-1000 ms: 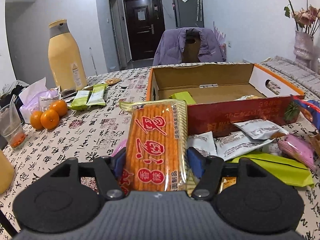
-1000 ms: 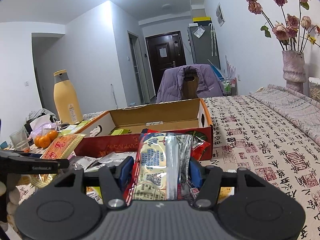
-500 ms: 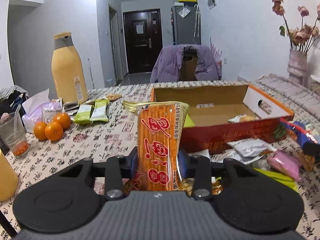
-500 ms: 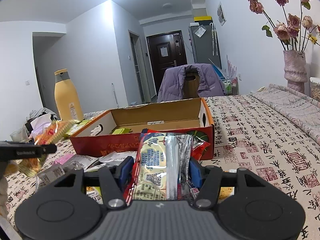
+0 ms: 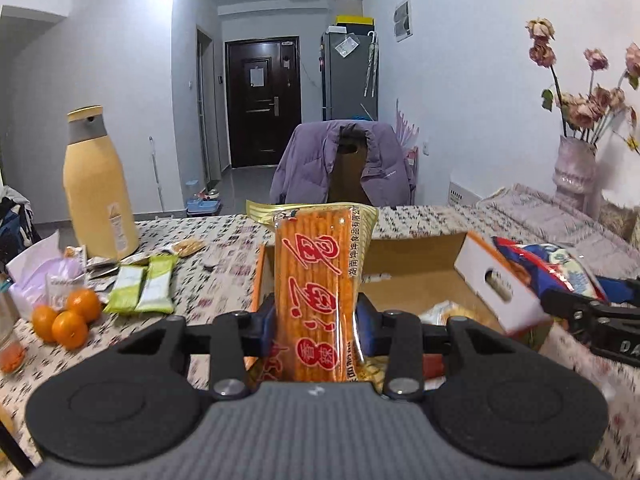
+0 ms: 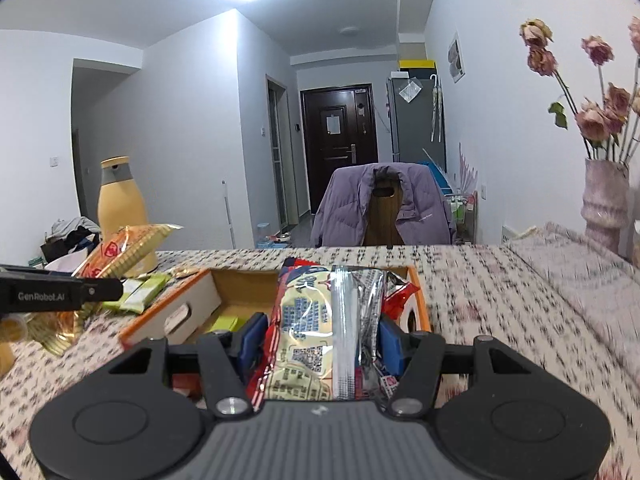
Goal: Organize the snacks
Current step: 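Carry both packets into the cardboard box and open both tools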
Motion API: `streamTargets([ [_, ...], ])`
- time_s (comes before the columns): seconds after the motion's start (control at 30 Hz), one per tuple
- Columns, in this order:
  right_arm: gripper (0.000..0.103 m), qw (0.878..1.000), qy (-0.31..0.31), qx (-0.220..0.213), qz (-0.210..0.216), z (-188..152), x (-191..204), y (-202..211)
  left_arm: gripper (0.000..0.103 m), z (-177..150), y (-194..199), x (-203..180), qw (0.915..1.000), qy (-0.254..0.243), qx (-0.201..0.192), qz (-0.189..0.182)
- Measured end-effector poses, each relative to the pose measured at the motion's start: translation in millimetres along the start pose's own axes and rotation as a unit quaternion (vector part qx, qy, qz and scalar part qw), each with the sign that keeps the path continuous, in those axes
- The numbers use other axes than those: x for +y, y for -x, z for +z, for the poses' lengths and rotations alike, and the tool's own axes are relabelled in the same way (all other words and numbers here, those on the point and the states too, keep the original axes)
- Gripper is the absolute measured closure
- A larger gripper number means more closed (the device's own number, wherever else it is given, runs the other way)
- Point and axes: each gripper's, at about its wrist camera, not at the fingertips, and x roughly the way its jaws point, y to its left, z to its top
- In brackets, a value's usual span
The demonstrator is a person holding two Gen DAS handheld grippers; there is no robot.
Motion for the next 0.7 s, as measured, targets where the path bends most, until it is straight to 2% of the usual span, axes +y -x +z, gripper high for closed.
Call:
streamTargets([
  [0.13,0.045,1.000,-0.001,0.013,-0.005,23,-2,-34,0.064,23,-32,-7,0.9998,0.010,0.013,0.006],
  [0.3,0.045,0.998,-0.008,0.058,-0.017,34,-5,-84,0.064,37,-73,-16,0.9990,0.012,0.038,0.021],
  [0.43,0.045,0.994,-0.007,0.105,-0.021,27,-6,-122,0.063,32,-104,-22,0.9969,0.014,0.067,0.038],
  [0.57,0.045,0.990,-0.005,0.139,-0.033,12,-5,-142,0.060,16,-130,-23,0.9939,0.014,0.100,0.045],
  [0.67,0.041,0.988,-0.006,0.149,-0.025,5,-4,-147,0.050,8,-137,-20,0.9930,0.019,0.108,0.044],
  [0.7,0.037,0.989,-0.003,0.146,-0.026,6,-4,-146,0.037,7,-137,-18,0.9932,0.023,0.107,0.041],
])
